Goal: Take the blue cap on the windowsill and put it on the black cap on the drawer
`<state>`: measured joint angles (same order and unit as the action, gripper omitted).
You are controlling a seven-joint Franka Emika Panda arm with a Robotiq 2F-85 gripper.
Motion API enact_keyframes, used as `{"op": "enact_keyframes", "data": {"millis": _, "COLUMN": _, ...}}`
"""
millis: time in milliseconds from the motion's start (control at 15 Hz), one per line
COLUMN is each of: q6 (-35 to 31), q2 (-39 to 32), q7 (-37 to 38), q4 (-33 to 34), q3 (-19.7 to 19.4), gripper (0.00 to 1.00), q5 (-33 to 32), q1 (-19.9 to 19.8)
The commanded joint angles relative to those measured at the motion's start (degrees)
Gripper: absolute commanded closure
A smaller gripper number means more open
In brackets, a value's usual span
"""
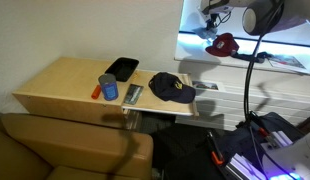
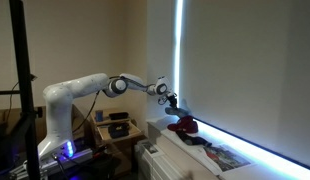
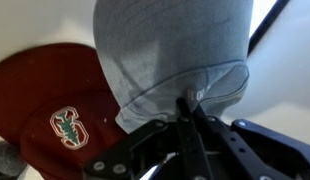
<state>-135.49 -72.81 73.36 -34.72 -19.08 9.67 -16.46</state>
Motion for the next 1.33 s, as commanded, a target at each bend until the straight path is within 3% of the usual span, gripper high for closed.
{"op": "enact_keyframes", "data": {"millis": 0, "q6": 6.7, "q2": 5.8, "q7": -12.2, "q4": -0.1, "q3": 5.2, "gripper": 0.99, "q5": 2.8, "q1": -3.8}}
{"op": "enact_keyframes", "data": {"millis": 533, "q6": 27.2, "q2": 19.3, "q7": -42.6, "q4": -2.9, "q3": 12.8, "gripper": 0.99, "q5": 6.3, "q1": -13.1}}
{"op": "enact_keyframes", "data": {"millis": 1000, "q6": 48.8, "q2": 28.5, "q7": -57.4, "q4": -7.8, "q3": 15.7, "gripper": 0.99, "q5": 10.8, "q1": -20.1}}
{"op": "enact_keyframes", "data": {"millis": 1267, "q6": 62.3, "q2": 29.2, "q7": -64.8, "q4": -6.9, "q3": 15.1, "gripper": 0.99, "q5": 9.2, "q1": -22.2}}
